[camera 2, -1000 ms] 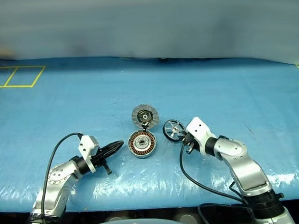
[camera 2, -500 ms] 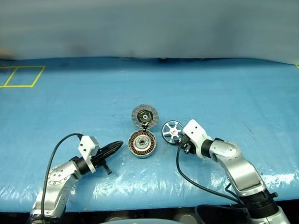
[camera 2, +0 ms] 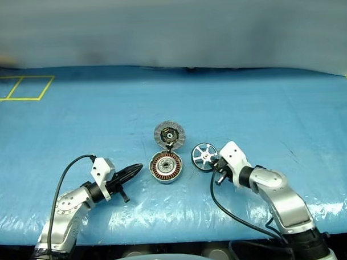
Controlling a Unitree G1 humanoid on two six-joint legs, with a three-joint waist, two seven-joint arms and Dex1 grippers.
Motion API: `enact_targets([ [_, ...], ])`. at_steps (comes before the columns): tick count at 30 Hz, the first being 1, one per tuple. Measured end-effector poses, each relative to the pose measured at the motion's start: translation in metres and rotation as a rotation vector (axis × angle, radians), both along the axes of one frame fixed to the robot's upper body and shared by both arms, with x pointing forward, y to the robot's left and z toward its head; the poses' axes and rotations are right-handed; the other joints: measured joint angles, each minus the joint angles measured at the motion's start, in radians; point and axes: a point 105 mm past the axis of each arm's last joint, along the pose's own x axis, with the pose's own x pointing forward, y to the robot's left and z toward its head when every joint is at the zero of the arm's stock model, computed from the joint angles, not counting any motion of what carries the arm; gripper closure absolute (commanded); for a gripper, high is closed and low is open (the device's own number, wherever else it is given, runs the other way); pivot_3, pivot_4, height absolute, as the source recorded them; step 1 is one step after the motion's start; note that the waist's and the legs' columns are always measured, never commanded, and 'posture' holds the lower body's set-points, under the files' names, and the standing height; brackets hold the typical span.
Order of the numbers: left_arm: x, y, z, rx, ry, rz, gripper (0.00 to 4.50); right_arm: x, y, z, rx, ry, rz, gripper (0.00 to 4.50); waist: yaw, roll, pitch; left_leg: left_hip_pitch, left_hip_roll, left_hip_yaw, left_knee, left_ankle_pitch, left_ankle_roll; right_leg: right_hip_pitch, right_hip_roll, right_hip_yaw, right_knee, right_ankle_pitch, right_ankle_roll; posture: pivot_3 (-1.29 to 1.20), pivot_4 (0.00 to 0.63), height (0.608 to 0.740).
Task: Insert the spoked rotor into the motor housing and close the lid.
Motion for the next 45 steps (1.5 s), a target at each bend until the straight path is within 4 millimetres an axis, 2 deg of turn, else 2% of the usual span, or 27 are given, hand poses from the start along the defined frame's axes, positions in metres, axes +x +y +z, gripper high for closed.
enact_targets([
  [4,0.001,-0.003,0.002,-0.015,-0.012,-0.014,4.50,-0.008,0.013,0.019,0.069,-0.047,0.102,4.48,-0.007,0.000,0.000,0.000,0.000,0.000,0.000,-0.002,0.003,0.000,0.000,0.000,0.001,0.000,0.000,0.00,0.150,0.740],
  [11,-0.001,-0.007,0.002,-0.024,-0.015,-0.052,4.50,-0.024,0.059,0.026,0.134,-0.066,0.308,4.48,-0.007,0.000,0.000,0.000,0.000,0.000,0.000,0.000,0.001,-0.001,0.000,0.000,0.000,0.000,0.000,0.00,0.150,0.740],
  [16,-0.005,-0.008,0.002,-0.021,-0.022,-0.076,4.50,-0.021,0.079,0.029,0.110,-0.098,0.380,4.48,-0.006,0.000,0.000,0.000,0.000,0.000,0.001,0.000,0.000,-0.001,0.000,0.000,0.000,0.000,0.000,0.00,0.150,0.740],
  [32,-0.009,-0.006,-0.007,-0.018,-0.023,-0.095,4.50,-0.006,0.090,0.018,0.075,-0.090,0.402,4.48,-0.007,0.000,0.000,0.000,0.000,0.000,0.001,0.000,0.000,-0.001,0.000,0.000,0.000,0.000,0.000,0.00,0.150,0.740],
  [45,-0.007,-0.006,-0.008,-0.016,-0.036,-0.113,4.50,-0.004,0.093,0.012,0.039,-0.091,0.427,4.48,-0.008,0.000,0.000,0.000,0.000,0.000,0.001,0.000,0.000,-0.001,0.000,0.000,0.000,0.000,0.000,0.00,0.150,0.740],
])
